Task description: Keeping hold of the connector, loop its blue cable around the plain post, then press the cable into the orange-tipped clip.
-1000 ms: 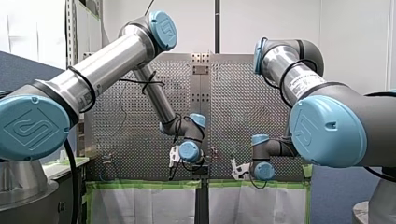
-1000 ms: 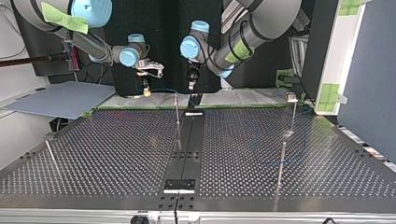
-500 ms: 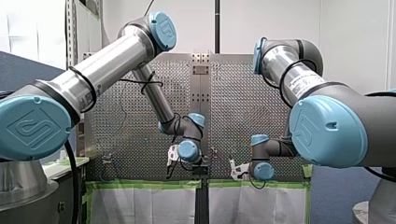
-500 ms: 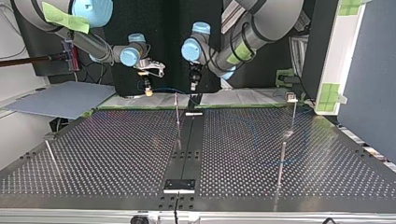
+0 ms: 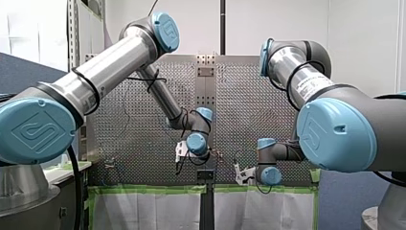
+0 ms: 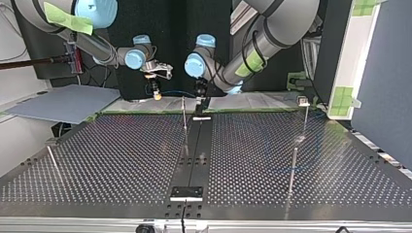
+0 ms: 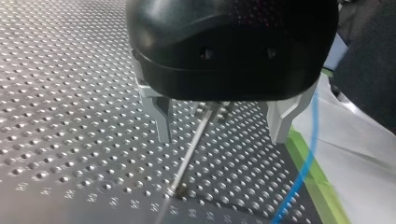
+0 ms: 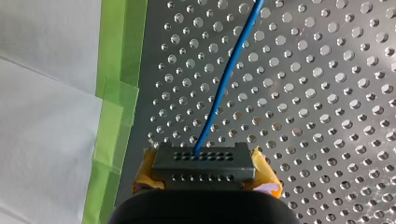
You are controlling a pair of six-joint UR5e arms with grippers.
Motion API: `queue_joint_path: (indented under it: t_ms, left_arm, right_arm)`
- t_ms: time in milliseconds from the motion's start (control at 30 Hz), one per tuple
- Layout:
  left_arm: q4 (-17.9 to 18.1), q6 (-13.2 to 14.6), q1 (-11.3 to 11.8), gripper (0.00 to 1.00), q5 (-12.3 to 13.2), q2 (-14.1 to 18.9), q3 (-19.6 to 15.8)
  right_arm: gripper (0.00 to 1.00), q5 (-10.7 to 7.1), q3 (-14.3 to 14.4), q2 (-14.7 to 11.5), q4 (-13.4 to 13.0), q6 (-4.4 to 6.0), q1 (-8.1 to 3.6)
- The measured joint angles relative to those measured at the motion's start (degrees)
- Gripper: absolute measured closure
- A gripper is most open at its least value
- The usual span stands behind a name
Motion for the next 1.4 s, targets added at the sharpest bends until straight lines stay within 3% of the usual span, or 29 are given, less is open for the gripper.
queue_joint_path:
  t_ms: [100, 233, 400, 633, 1000, 1200, 1400]
  left_arm:
    - [-1.56, -1.12, 0.22, 0.00, 0.46, 1.06, 0.43]
    - [-3.67, -1.55, 0.34, 0.00, -0.80, 3.00, 0.63]
    - [-6.35, -0.75, 0.19, 0.00, -1.72, 5.46, 2.24]
    - [-10.32, 0.23, 0.56, 0.00, -2.33, 6.26, 6.09]
    - [-16.56, 5.29, 1.38, 0.00, -5.56, 3.74, 9.27]
    - [-20.16, 7.12, 1.65, 0.00, -5.38, 0.65, 10.42]
    - [-23.69, 7.37, 2.30, 0.00, -4.87, 0.06, 13.17]
  right_arm:
    - [1.00, -0.03, 0.00, 0.02, -0.01, -0.19, -0.01]
    - [1.00, -0.11, 0.01, 0.03, -0.07, -0.30, -0.01]
    - [1.00, -0.56, 0.02, 0.08, -0.03, -0.53, -0.01]
    - [1.00, -1.46, 0.45, 0.28, -0.14, -1.17, 0.00]
    - [1.00, -2.30, 0.51, 0.67, -0.40, -1.72, 0.01]
    - [1.00, -2.32, 0.48, 0.74, -0.47, -1.75, 0.03]
    - [1.00, -2.32, 0.47, 0.76, -0.71, -1.75, 0.02]
